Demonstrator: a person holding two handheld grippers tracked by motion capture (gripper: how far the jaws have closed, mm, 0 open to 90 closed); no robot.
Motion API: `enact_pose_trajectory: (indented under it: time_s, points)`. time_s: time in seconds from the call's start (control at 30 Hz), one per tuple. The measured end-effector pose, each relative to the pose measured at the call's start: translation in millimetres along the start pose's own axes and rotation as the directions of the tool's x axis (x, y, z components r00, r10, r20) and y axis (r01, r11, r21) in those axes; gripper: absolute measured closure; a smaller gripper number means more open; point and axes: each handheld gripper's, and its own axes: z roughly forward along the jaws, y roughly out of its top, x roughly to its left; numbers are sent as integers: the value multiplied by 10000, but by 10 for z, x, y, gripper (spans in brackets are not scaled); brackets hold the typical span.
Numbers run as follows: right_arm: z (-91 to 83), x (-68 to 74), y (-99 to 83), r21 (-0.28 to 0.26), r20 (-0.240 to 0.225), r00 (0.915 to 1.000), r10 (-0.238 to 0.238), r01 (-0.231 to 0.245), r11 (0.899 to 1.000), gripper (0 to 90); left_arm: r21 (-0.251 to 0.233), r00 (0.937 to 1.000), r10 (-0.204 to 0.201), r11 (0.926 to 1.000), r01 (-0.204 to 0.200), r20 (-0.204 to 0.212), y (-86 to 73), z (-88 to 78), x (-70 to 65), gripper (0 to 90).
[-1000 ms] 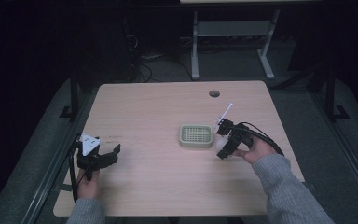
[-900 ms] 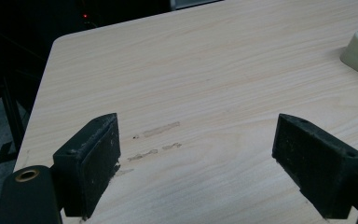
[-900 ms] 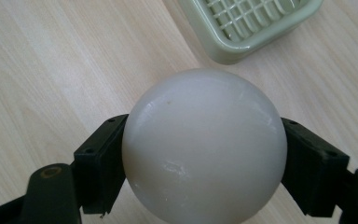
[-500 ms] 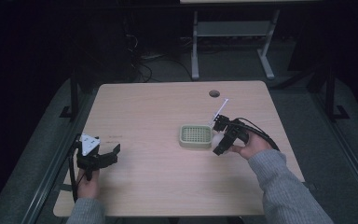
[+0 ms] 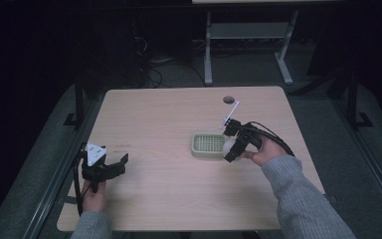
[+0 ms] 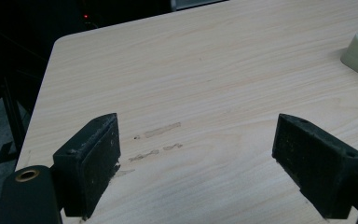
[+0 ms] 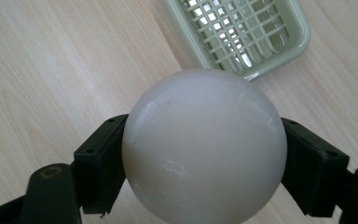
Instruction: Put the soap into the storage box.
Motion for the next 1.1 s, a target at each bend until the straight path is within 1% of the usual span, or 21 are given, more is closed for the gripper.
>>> enact_pose_trajectory:
  time_s: [0.1,0.2,0.4,0.43,0.67,0.77,0.9,0.93,1.1]
  points:
    - [-2,11,36,-23,-27,10000,-36,36,10000,227,-2,10000,-10,10000,10,-7,1,-1,-1,148]
    - [14,16,68,102,-11,9999,-110,110,9999,226,-16,10000,-23,10000,23,-10,1,0,-1,148]
    - [16,17,148,154,-62,9999,-153,154,9998,226,-7,10000,9,10000,-9,0,3,-1,-1,148]
    - [15,11,161,140,-15,9997,-224,225,9997,226,-15,10000,-9,10000,9,-4,3,-1,-2,148]
    - [12,0,229,95,-116,9997,-204,205,9997,226,-33,10000,-27,10000,27,2,4,-3,1,148]
    - [23,-6,242,158,-165,9997,-189,191,9997,226,-12,10000,-29,10000,29,6,4,-4,2,149]
    - [22,-13,273,168,-145,9998,-154,157,9997,226,-11,10000,-27,10000,27,-6,5,-7,5,148]
    - [18,-19,286,205,-100,9997,-236,238,9995,226,-33,10000,-9,10000,9,6,4,-6,8,148]
    - [-4,-14,336,181,-120,9996,-265,267,9995,226,-48,10000,-39,10000,39,0,5,-7,13,148]
